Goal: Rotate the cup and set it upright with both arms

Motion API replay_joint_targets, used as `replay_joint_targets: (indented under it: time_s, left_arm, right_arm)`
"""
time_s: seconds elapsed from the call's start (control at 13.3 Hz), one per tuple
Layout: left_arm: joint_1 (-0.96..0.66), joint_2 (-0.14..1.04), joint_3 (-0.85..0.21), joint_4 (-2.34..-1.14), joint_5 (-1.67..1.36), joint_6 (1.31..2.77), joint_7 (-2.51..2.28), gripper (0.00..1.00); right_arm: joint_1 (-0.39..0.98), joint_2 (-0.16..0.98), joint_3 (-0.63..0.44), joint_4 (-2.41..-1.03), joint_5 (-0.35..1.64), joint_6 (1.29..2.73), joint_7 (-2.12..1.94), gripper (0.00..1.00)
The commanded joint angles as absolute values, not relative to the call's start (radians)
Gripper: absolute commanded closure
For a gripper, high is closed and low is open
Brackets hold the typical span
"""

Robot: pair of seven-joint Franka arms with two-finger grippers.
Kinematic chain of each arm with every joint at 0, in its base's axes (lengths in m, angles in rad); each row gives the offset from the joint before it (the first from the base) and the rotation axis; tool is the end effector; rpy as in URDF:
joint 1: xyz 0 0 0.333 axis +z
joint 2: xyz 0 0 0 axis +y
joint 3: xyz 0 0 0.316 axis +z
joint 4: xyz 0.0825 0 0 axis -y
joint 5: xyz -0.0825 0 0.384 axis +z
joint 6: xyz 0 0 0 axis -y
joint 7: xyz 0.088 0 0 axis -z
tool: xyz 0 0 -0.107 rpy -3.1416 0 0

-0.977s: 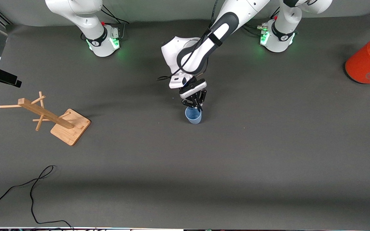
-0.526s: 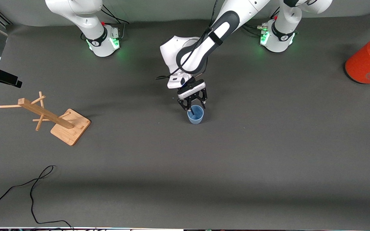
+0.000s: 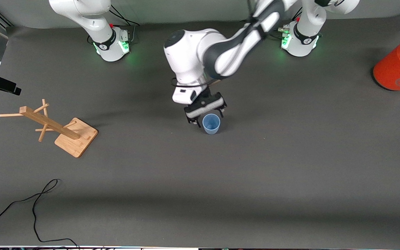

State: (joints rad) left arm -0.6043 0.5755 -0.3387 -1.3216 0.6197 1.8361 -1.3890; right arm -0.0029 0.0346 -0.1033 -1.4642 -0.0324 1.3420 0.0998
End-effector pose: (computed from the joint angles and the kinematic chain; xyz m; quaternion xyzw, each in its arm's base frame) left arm 0.4984 -0.5168 0.4191 -0.9661 -0.1564 -0.1828 0.0935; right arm 0.5372 -0.0602 0.6366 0.9912 -0.1050 -0.0783 0.0175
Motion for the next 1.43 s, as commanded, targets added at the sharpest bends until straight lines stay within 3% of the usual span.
replay_joint_targets:
  time_s: [0.0,0.38,0.68,0.9,1.13,1.35]
  left_arm:
    - [-0.482,0.565,-0.345,-1.214,0.465,1.772,-1.111,0.0]
    - [-0.172,0.419,-0.344,-1.216,0.238,1.643,-0.568,0.0]
    - [0.009,0.287,-0.345,-1.297,0.178,1.554,-0.306,0.0]
    - [0.115,0.117,-0.344,-1.493,0.137,1.572,-0.208,0.0]
    - [0.153,-0.082,-0.321,-1.749,0.109,1.699,-0.106,0.0]
    - [0.153,-0.153,-0.258,-1.876,0.02,1.808,-0.02,0.0]
  right_arm:
    - [-0.003,0.048,-0.11,-1.45,-0.037,1.348,0.089,0.0]
    - [-0.006,0.046,-0.114,-1.45,-0.038,1.348,0.084,0.0]
    - [-0.006,0.046,-0.117,-1.456,-0.037,1.348,0.081,0.0]
    - [-0.011,0.046,-0.12,-1.457,-0.009,1.367,0.074,0.0]
    - [-0.009,0.035,-0.144,-1.459,0.043,1.37,0.006,0.0]
    - [0.012,0.031,-0.13,-1.482,0.044,1.388,0.005,0.0]
